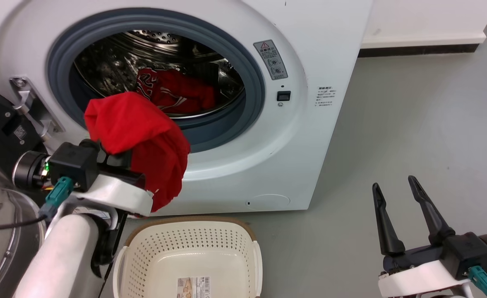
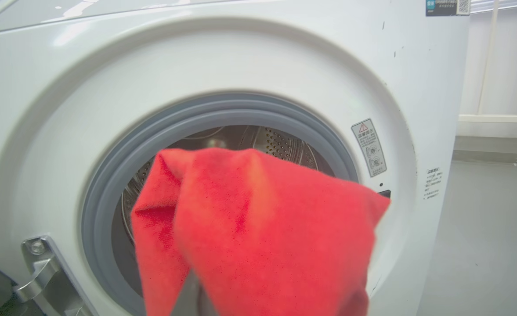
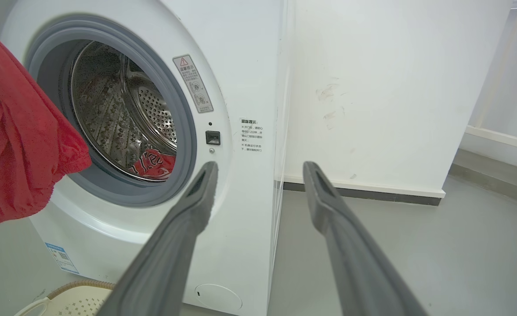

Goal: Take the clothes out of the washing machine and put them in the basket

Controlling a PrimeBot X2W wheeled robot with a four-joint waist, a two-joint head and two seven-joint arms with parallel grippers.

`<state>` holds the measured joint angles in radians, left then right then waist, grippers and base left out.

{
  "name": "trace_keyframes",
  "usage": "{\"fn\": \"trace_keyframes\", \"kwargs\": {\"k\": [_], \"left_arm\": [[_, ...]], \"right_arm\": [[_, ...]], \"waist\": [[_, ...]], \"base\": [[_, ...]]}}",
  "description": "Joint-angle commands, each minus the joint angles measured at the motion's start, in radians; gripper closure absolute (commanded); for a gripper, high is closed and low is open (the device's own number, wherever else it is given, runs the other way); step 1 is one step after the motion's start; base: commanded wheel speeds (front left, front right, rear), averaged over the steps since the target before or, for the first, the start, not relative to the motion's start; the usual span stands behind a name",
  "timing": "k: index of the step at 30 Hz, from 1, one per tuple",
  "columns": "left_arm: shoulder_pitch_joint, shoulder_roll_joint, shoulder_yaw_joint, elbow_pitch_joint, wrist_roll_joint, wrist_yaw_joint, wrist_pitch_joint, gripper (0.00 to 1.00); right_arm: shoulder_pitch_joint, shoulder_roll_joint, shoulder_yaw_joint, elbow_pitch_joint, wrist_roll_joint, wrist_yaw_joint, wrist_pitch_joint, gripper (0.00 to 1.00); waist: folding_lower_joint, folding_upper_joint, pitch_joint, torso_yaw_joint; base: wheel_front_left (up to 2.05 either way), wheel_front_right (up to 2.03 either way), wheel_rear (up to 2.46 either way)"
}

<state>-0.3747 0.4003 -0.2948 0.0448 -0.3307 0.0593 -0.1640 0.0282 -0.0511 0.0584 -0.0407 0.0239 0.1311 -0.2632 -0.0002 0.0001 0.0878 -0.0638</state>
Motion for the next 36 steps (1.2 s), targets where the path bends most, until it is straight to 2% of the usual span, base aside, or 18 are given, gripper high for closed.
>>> {"fn": "trace_keyframes", "kwargs": {"k": [1,6,9,18,28,36], "left_arm": [[0.017,0.005,0.002,-0.018,0.001,0.006,0.003,1.0],[0.086,0.034,0.009,-0.168,0.004,0.037,0.054,1.0],[0.115,0.041,0.01,-0.209,0.001,0.049,0.064,1.0],[0.21,0.032,-0.027,-0.183,-0.021,0.044,0.071,1.0],[0.229,-0.025,-0.114,-0.001,-0.043,-0.005,0.047,1.0],[0.125,-0.069,-0.148,0.274,-0.055,-0.072,0.006,1.0]], "right_arm": [[0.014,0.002,0.0,0.0,0.001,-0.001,-0.002,0.0],[0.026,0.002,0.003,0.005,0.001,-0.001,-0.003,0.0],[0.028,0.002,0.003,0.005,0.003,-0.001,-0.002,0.0],[0.017,0.002,0.007,0.0,0.002,-0.001,-0.002,0.0],[-0.034,0.002,-0.006,-0.011,-0.002,-0.001,-0.002,0.0],[-0.114,0.002,-0.028,-0.03,-0.002,-0.001,-0.002,0.0]], "waist": [[0.0002,-0.0001,-0.008,0.007],[0.0002,-0.0001,-0.023,0.022],[0.0002,-0.0001,-0.026,0.027],[0.0002,-0.0001,-0.011,0.025],[0.0002,-0.0001,0.09,0.006],[0.0002,-0.0001,0.26,-0.028]], "base": [[0.0,0.0,0.0],[0.0,0.0,0.0],[0.0,0.0,0.0],[0.0,0.0,0.0],[0.0,0.0,0.0],[0.0,0.0,0.0]]}}
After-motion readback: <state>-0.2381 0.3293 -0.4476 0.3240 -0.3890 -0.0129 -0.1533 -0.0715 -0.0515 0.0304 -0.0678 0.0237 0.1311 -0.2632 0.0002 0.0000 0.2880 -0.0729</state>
